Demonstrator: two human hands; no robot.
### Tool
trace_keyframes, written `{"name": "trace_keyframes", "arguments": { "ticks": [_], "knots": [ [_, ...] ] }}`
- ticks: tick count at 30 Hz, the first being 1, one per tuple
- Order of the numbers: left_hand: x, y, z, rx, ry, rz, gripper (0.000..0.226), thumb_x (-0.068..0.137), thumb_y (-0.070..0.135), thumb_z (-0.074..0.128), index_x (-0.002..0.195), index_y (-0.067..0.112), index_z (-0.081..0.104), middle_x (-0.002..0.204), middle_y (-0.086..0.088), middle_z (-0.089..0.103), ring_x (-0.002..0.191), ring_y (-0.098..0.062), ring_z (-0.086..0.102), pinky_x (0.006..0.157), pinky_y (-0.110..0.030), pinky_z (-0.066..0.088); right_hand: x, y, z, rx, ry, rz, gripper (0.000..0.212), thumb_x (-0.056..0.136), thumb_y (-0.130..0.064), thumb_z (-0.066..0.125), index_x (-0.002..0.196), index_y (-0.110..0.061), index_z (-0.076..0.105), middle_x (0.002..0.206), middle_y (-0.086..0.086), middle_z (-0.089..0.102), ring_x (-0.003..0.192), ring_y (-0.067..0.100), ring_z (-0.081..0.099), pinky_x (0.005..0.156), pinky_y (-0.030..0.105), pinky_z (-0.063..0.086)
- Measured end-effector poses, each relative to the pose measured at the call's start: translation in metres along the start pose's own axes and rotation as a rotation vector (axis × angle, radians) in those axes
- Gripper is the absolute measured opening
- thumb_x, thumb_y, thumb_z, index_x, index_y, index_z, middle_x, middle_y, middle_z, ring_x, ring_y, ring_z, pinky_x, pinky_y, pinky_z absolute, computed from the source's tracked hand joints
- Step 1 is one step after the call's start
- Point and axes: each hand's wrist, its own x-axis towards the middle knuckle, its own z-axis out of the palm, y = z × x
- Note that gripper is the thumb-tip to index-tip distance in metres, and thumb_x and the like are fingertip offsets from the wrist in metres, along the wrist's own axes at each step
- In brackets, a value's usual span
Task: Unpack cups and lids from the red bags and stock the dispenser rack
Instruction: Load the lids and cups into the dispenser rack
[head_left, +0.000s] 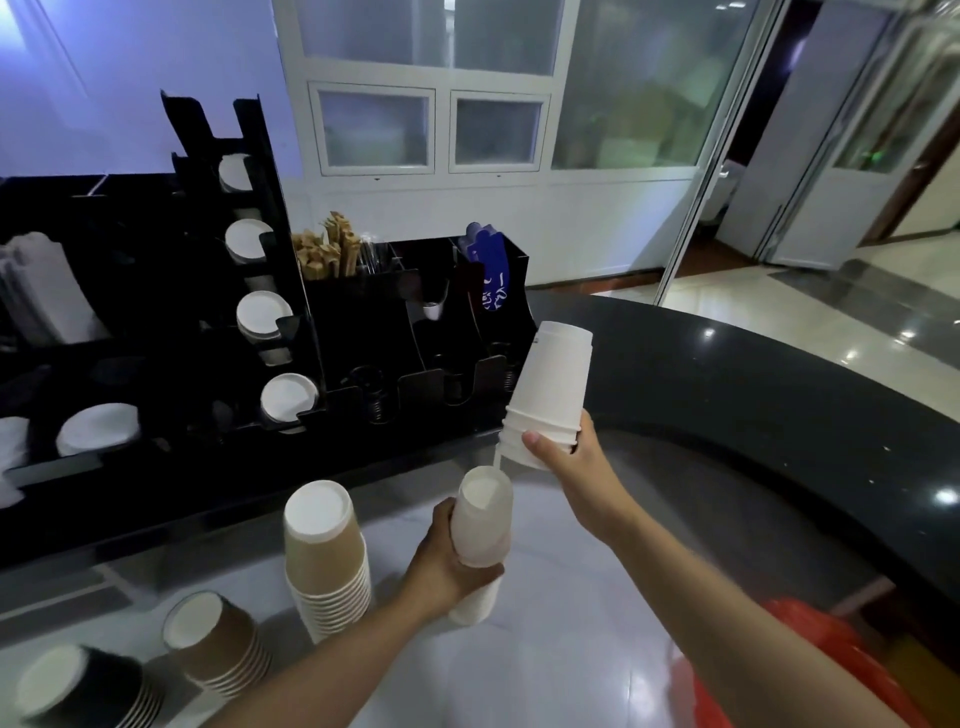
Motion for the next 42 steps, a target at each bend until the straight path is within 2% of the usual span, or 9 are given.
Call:
{"name": "trace_keyframes", "arguments": {
  "ticks": [5,11,14,17,26,29,33,37,42],
  "knots": [
    [-0.008,0.003,-0.006,-0.037,-0.01,0.106,0.115,0.053,0.053,0.093,0.142,0.055,0.021,0.142,0.025,0.046,0.13,-0.005,0.048,0.111,-0.041,0.043,0.006,-0.004,0.002,0.024,-0.052,-0.012,0.09,0.071,-0.054,0.084,0.142,-0.035,0.032,0.13,-0.004,0.058,0.116,0.012,0.063,0.09,0.027,0.056],
    [-0.015,0.042,-0.037,-0.096,0.158,0.283,0.114,0.065,0.076,0.076,0.151,0.056,0.003,0.154,0.023,0.032,0.142,0.002,0.032,0.116,-0.031,0.031,0.021,-0.026,0.025,0.046,-0.152,-0.057,0.087,0.07,-0.055,0.086,0.139,-0.036,0.036,0.123,-0.012,0.064,0.117,0.012,0.064,0.092,0.027,0.055],
    [-0.013,0.085,-0.052,-0.248,0.259,0.363,0.103,0.071,0.07,0.078,0.149,0.06,0.011,0.15,0.031,0.037,0.139,0.007,0.036,0.11,-0.023,0.037,0.03,-0.046,0.043,0.024,-0.216,-0.104,0.082,0.071,-0.057,0.085,0.136,-0.04,0.038,0.121,-0.014,0.065,0.115,0.011,0.065,0.086,0.022,0.056],
    [-0.007,0.127,-0.078,-0.361,0.339,0.402,0.095,0.073,0.067,0.078,0.146,0.061,0.018,0.141,0.037,0.044,0.132,0.01,0.045,0.098,-0.01,0.045,0.045,-0.069,0.065,0.071,-0.284,-0.144,0.081,0.076,-0.05,0.085,0.14,-0.036,0.038,0.132,-0.002,0.062,0.123,0.021,0.062,0.099,0.038,0.053],
    [0.006,0.184,-0.189,-0.208,0.511,0.425,0.076,0.071,0.07,0.077,0.137,0.045,0.049,0.118,0.019,0.07,0.109,0.002,0.065,0.096,-0.03,0.055,0.091,-0.152,0.135,0.089,-0.538,-0.2,0.07,0.078,-0.025,0.065,0.143,-0.026,0.04,0.132,0.005,0.063,0.119,0.023,0.064,0.097,0.038,0.054],
    [0.01,0.191,-0.235,-0.106,0.573,0.41,0.08,0.067,0.071,0.079,0.137,0.045,0.05,0.117,0.022,0.068,0.105,0.007,0.064,0.091,-0.023,0.055,0.107,-0.184,0.156,0.039,-0.481,-0.307,0.073,0.081,-0.035,0.07,0.146,-0.031,0.036,0.13,0.004,0.063,0.114,0.018,0.066,0.094,0.037,0.055],
    [0.02,0.197,-0.289,0.069,0.642,0.434,0.064,0.064,0.065,0.08,0.118,0.067,0.046,0.109,0.031,0.066,0.1,0.01,0.062,0.077,-0.008,0.048,0.133,-0.228,0.189,0.038,-0.368,-0.404,0.077,0.08,-0.051,0.076,0.144,-0.033,0.037,0.128,0.001,0.063,0.107,0.011,0.068,0.089,0.035,0.058],
    [0.043,0.207,-0.341,0.288,0.669,0.464,0.088,0.073,0.06,0.08,0.147,0.032,0.042,0.137,0.016,0.051,0.121,0.0,0.05,0.097,-0.018,0.04,0.165,-0.263,0.223,0.032,-0.157,-0.449,0.064,0.08,-0.047,0.08,0.131,-0.023,0.049,0.119,0.0,0.063,0.107,0.017,0.067,0.086,0.043,0.061],
    [0.067,0.195,-0.386,0.502,0.695,0.432,0.055,0.097,0.038,0.064,0.145,0.016,0.049,0.145,-0.001,0.048,0.134,-0.02,0.047,0.105,-0.025,0.037,0.199,-0.295,0.253,0.017,0.044,-0.573,0.065,0.079,-0.041,0.081,0.13,-0.027,0.043,0.116,-0.009,0.058,0.104,0.009,0.061,0.082,0.029,0.053]
  ]
}}
